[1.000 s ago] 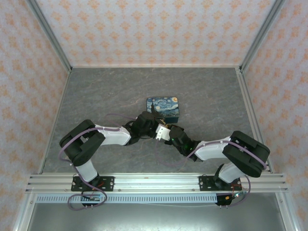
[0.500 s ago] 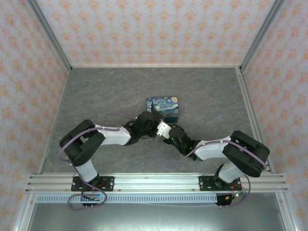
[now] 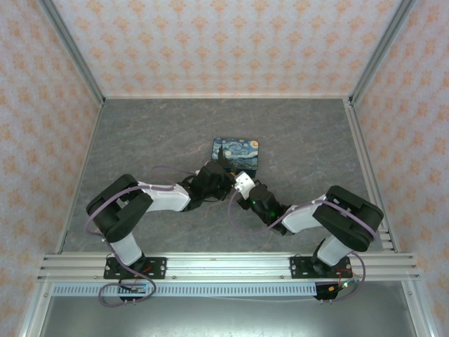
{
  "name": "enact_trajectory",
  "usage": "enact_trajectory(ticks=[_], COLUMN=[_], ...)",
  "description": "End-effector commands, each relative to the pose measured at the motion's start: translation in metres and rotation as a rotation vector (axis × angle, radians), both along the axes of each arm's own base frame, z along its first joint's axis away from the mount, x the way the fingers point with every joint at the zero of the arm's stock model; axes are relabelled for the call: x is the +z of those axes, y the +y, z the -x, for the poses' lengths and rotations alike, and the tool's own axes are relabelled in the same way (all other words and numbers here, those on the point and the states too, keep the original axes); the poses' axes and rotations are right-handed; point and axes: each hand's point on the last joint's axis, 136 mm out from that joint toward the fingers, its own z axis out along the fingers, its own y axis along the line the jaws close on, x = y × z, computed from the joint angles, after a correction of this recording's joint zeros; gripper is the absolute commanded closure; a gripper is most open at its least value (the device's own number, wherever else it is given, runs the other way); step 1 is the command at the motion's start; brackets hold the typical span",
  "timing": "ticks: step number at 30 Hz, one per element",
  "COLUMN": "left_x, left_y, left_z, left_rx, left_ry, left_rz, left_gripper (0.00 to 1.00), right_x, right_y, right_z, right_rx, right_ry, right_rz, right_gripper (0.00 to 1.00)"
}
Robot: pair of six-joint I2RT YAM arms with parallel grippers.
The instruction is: Unlock the padlock with the key
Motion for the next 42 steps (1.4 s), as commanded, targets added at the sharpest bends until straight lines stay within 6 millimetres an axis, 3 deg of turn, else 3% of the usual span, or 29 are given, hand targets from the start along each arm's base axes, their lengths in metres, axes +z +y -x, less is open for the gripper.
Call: enact_trajectory(ticks=[1, 13, 14, 16, 20, 27, 34, 42], left_x=[0.024, 0.025, 0.025, 0.022, 0.016, 0.013, 0.025, 0.056], left_y=[-0.01, -0.009, -0.008, -0.006, -0.002, 0.009, 0.028, 0.077], left_z=[0.01, 0.011, 0.01, 0.011, 0.012, 0.016, 0.02, 0.023], left_rx=[-0.046, -0.048, -0.048, -0.05, -0.043, -0.048, -0.066, -0.048], left_ry=[-0.028, -0.035, -0.035, -0.031, -0.024, -0.026, -0.068, -0.162], left_rz=[0.065, 0.056, 0.05, 0.03, 0.007, -0.065, -0.198, -0.478], left_gripper=[1.0, 1.0, 0.97, 0.82, 0.67, 0.53, 0.4, 0.32], right_x=[0.006, 0.001, 0.0, -0.002, -0.008, -0.003, 0.004, 0.007], right_y=[0.002, 0.006, 0.005, 0.004, 0.001, 0.0, 0.001, 0.002], right_z=[-0.002, -0.003, -0.004, -0.004, -0.004, -0.001, 0.002, 0.005], right_rx=[0.007, 0.027, 0.018, -0.003, -0.048, -0.111, -0.156, -0.243], right_ry=[0.041, 0.127, 0.133, 0.159, 0.209, 0.28, 0.372, 0.519], right_rz=[-0.137, -0.222, -0.224, -0.239, -0.291, -0.472, -0.652, -0.856], right_gripper=[1.0, 1.0, 1.0, 1.0, 1.0, 1.0, 1.0, 1.0])
